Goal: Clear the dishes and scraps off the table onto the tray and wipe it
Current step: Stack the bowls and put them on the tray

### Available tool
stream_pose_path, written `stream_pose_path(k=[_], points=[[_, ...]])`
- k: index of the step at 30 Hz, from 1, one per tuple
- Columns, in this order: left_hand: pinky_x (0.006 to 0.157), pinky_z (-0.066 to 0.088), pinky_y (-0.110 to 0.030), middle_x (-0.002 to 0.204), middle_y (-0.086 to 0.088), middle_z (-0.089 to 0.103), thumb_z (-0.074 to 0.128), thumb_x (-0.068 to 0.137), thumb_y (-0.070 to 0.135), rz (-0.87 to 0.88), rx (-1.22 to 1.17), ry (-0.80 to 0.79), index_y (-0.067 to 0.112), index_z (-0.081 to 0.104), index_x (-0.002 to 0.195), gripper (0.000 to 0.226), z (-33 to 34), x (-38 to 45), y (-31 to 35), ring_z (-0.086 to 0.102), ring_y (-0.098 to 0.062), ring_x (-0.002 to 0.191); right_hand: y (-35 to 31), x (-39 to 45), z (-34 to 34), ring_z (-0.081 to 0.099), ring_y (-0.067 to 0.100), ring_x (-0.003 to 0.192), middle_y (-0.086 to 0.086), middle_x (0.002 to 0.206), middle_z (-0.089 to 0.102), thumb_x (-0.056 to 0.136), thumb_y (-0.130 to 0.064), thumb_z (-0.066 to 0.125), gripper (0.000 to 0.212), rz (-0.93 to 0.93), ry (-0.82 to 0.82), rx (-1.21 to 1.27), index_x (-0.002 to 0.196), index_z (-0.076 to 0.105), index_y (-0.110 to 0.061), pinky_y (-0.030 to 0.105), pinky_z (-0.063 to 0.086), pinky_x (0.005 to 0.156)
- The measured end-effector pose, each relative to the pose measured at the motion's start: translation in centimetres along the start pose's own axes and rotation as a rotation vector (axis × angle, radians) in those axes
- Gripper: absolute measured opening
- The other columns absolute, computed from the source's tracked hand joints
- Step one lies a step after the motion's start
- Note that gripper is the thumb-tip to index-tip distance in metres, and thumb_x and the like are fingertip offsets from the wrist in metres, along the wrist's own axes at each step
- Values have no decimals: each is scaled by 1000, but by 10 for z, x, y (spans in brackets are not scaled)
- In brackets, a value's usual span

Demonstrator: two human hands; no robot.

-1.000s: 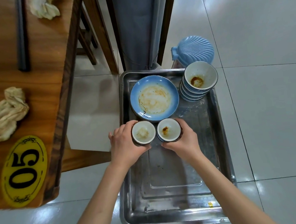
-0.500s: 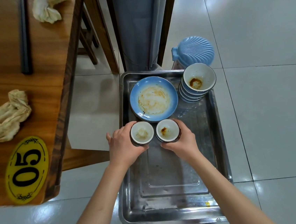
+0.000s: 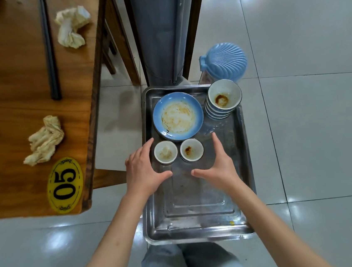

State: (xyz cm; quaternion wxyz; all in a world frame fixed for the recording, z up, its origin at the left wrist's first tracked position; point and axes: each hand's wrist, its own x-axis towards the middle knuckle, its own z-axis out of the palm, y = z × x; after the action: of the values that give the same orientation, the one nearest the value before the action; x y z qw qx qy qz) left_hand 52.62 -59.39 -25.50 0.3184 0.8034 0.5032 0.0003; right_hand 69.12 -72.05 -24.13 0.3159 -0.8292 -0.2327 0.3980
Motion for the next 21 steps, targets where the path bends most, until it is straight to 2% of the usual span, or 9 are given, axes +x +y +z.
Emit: stream_pose_path(k=[8, 12, 15, 21], points=[[103, 33, -35, 135, 6, 49, 85, 56, 36, 120, -154, 34, 29, 36, 138, 95, -89, -41, 52, 40, -17, 125, -69, -65, -52, 26, 9, 137, -11, 152, 26, 65, -19, 83, 112, -84, 42, -67, 148, 9, -34, 20, 23, 101], [102, 27, -27, 137, 5, 47, 86, 58, 31, 200, -189, -9, 25, 38, 138, 93, -136, -67, 73, 40, -16, 127, -98, -107, -68, 24, 7, 138, -13, 152, 25, 65, -17, 82, 111, -112, 22, -93, 148, 10, -34, 18, 24, 101], [100, 27, -24, 138, 8, 46, 86, 58, 31, 237, -229, -56, 29, 36, 140, 96, -167, -92, 83, 39, -11, 127, -117, -139, -74, 27, 7, 136, -13, 150, 29, 64, -19, 82, 112, -154, 25, -131, 146, 9, -40, 18, 26, 98], [106, 35, -35, 139, 5, 46, 86, 61, 29, 286, -220, -73, 27, 38, 139, 92, -222, -148, 85, 38, -14, 129, -148, -202, -77, 29, 9, 134, -16, 148, 30, 63, -25, 83, 112, -215, 35, -182, 144, 9, -46, 21, 29, 97]])
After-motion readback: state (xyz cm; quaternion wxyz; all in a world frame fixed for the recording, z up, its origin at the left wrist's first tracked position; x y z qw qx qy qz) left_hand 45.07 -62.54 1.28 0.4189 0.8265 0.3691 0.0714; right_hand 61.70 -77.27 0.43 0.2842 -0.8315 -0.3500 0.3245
